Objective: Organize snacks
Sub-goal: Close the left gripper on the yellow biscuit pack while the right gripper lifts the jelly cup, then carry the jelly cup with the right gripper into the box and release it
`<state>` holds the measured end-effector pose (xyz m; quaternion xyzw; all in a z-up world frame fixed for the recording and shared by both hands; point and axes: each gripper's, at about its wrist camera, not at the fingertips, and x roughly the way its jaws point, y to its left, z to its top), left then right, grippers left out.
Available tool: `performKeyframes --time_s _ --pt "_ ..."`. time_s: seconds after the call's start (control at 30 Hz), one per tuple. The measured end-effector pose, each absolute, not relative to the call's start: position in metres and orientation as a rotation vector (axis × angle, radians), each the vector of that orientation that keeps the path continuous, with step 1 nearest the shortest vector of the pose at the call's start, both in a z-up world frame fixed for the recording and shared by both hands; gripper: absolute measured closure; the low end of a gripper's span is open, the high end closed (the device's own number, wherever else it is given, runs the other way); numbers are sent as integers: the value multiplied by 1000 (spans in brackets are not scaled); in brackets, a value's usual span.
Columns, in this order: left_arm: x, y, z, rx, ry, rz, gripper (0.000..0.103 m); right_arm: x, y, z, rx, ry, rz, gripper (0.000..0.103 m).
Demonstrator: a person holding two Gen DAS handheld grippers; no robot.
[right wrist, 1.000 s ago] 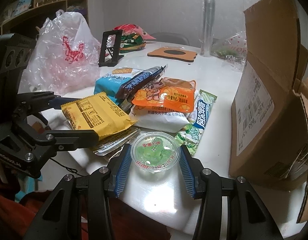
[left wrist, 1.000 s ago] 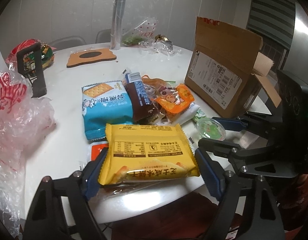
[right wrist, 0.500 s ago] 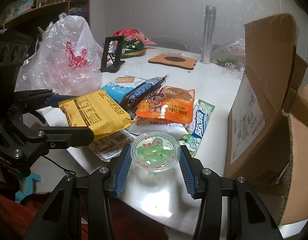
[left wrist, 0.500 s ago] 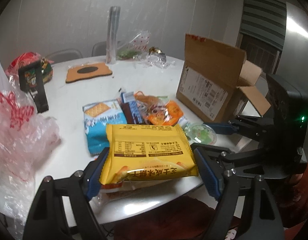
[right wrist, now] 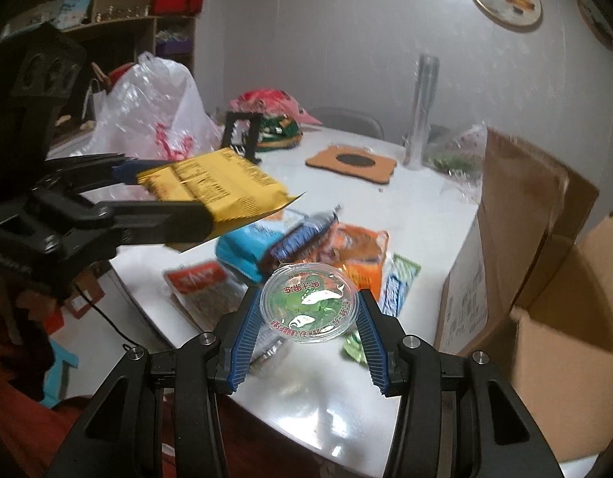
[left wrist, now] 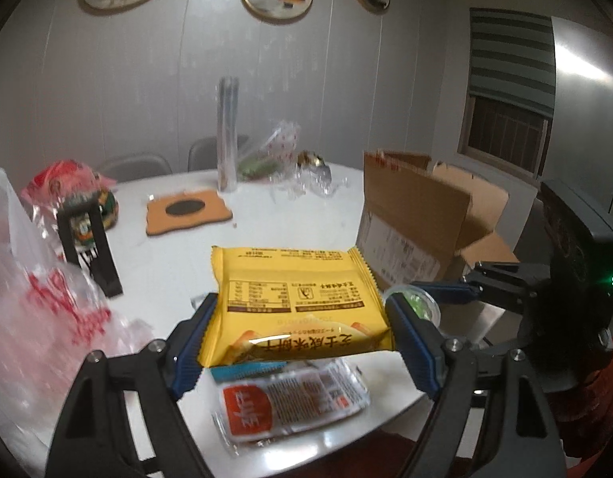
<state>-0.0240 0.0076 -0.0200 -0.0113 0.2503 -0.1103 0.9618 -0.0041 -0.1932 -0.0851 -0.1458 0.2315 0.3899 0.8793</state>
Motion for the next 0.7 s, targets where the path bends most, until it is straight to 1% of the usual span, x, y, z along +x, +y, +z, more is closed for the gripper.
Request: performKeyframes --time_s 0.33,0.7 --pt "-17 7 21 23 421 -232 23 -7 -198 -45 -266 407 868 60" --pt "9 -38 60 94 367 -312 23 13 -244 -2 -198 324 809 60"
